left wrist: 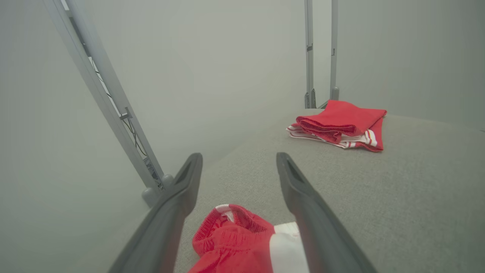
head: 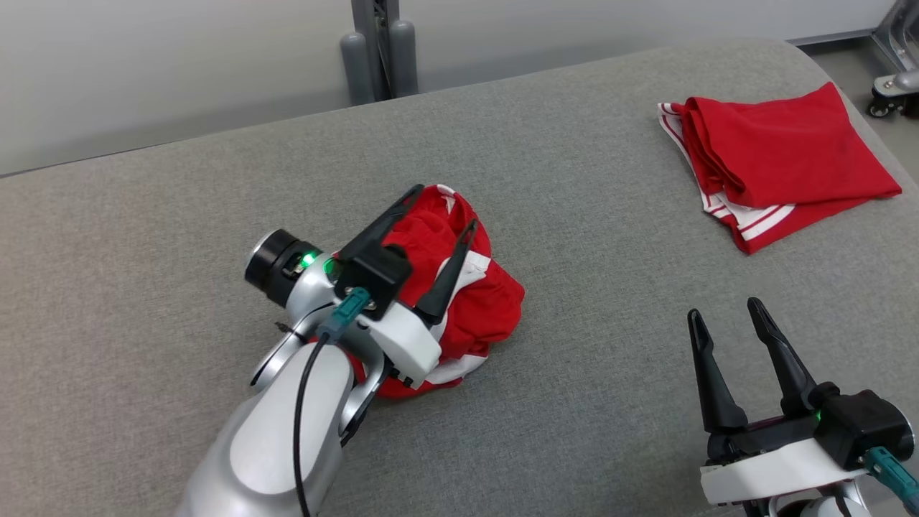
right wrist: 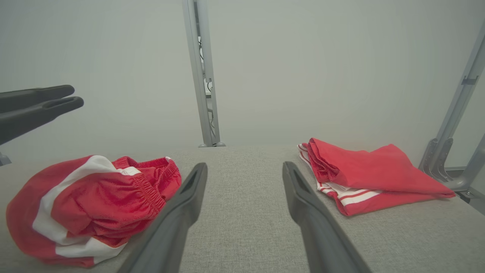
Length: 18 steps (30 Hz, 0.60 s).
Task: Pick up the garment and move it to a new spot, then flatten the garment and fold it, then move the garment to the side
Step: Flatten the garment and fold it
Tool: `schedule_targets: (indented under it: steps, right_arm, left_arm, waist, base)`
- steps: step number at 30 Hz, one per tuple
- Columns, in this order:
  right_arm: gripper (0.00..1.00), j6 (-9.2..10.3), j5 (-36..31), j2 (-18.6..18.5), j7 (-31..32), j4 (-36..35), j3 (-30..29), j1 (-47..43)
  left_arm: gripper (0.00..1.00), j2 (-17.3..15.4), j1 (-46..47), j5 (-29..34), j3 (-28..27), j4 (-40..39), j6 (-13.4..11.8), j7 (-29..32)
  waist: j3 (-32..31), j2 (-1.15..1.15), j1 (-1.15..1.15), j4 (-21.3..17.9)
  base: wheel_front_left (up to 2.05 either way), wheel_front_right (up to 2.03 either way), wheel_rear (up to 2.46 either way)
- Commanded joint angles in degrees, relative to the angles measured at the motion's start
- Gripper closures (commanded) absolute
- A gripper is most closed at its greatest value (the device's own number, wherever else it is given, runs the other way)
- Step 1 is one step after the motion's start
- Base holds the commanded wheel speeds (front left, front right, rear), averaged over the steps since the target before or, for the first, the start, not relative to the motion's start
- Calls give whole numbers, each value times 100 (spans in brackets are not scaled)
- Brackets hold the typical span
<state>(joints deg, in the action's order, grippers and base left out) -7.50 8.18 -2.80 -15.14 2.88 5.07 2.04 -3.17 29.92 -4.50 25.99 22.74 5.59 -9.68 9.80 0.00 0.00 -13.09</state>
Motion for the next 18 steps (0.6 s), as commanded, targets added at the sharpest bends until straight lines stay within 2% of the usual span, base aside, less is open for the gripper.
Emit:
schedule_targets:
  steps: [1,9,12,15,18]
  right_arm:
    - [0,2,41,-25,-9,-17,-16,70]
    - [0,2,53,-23,-9,-18,-5,118]
    - [0,2,53,-25,-9,-19,12,141]
    - [0,2,55,-24,-9,-19,18,190]
    - [0,2,53,-25,-9,-7,33,212]
  left_arm:
    - [0,-35,166,82,119,70,53,118]
    - [0,-160,758,-52,1093,684,188,1315]
    - [0,-294,975,-300,1698,856,185,1706]
    - [0,-449,1164,-516,2168,971,184,1983]
    - [0,-531,1349,-597,2388,1046,185,2096]
  waist:
    - [92,0,0,-109]
    - [168,0,0,-172]
    - [203,0,0,-165]
    - [228,0,0,-152]
    - [243,0,0,-152]
  base:
    - [0,0,0]
    - [0,0,0]
    - [0,0,0]
    - [0,0,0]
    - [0,0,0]
